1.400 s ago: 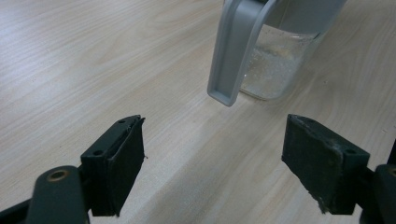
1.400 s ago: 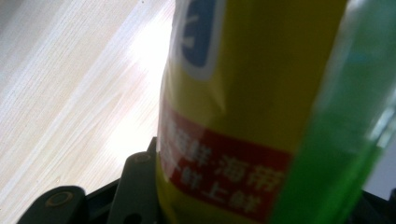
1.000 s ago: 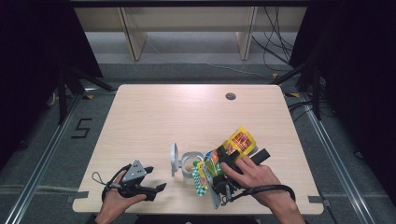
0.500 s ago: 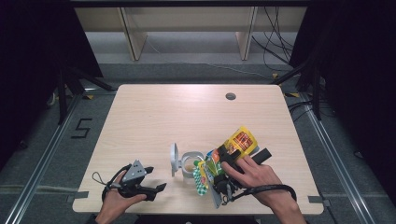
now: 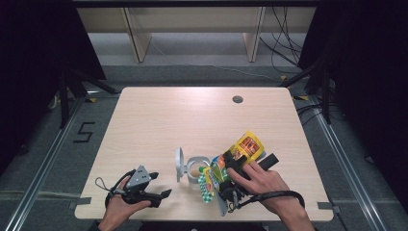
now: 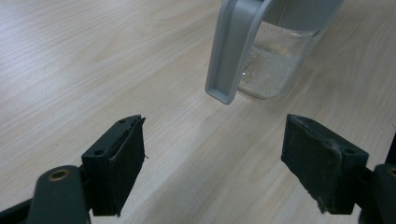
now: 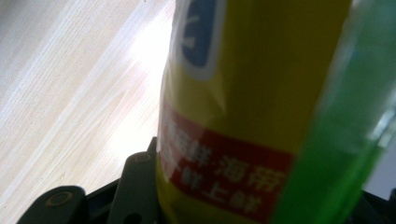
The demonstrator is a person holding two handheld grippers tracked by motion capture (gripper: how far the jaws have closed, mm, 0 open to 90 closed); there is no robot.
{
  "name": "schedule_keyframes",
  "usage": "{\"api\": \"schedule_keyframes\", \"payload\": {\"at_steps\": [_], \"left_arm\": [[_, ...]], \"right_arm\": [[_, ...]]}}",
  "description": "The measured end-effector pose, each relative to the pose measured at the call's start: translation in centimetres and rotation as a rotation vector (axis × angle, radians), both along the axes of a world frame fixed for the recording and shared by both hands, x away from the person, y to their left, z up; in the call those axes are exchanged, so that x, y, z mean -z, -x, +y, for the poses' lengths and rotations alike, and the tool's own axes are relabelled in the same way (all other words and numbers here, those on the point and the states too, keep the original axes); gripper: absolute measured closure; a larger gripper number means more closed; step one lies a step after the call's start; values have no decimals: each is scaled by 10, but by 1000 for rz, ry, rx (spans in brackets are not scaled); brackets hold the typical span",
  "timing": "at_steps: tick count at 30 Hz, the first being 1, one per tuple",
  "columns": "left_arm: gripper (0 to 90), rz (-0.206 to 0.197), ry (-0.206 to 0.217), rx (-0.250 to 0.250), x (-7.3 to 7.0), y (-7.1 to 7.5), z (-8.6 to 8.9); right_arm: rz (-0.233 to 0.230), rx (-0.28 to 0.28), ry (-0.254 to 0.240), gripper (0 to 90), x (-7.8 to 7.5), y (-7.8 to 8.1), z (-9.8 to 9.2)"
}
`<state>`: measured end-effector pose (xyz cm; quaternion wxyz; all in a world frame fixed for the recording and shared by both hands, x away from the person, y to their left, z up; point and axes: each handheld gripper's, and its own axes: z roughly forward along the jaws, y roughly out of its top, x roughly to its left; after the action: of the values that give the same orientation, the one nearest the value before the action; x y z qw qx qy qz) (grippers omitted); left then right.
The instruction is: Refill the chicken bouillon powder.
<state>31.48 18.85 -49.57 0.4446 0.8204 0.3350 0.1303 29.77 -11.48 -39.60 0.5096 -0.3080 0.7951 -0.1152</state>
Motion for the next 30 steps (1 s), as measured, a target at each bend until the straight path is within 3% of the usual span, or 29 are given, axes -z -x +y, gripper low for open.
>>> {"api": "schedule_keyframes", "payload": {"at_steps": [4,5,6,9,11,12,14,17,20,21,22,25,30], "left_arm": [[206,9,8,-2,0,0,0],[206,4,-33,7,0,-1,2],[206,-1,-1,-1,0,0,0],[206,1,17,-5,0,0,0],[206,-4,10,-5,1,0,0],[206,-3,9,-5,0,0,0],[206,-5,1,0,0,0,0],[206,2,16,-6,1,0,-1],[206,-2,-2,-1,0,0,0],[206,1,17,-4,0,0,0],[206,-5,14,-2,0,0,0],[206,-3,19,-7,1,0,0],[206,-15,-3,9,-1,-1,1]], "right_arm": [[6,6,7,598,0,0,1],[2,10,1,598,0,0,0],[2,-4,5,598,-1,1,1],[0,0,5,598,0,0,1],[-2,-2,5,598,0,0,0],[0,33,-28,597,1,2,-2],[-3,-2,2,598,-1,0,0],[4,2,-3,598,-1,0,-1],[5,1,-2,598,-1,0,-1],[5,17,-15,598,0,1,-2],[2,-2,6,597,-2,0,0],[0,5,3,597,-2,0,-1],[4,5,7,598,-2,0,-2]]}}
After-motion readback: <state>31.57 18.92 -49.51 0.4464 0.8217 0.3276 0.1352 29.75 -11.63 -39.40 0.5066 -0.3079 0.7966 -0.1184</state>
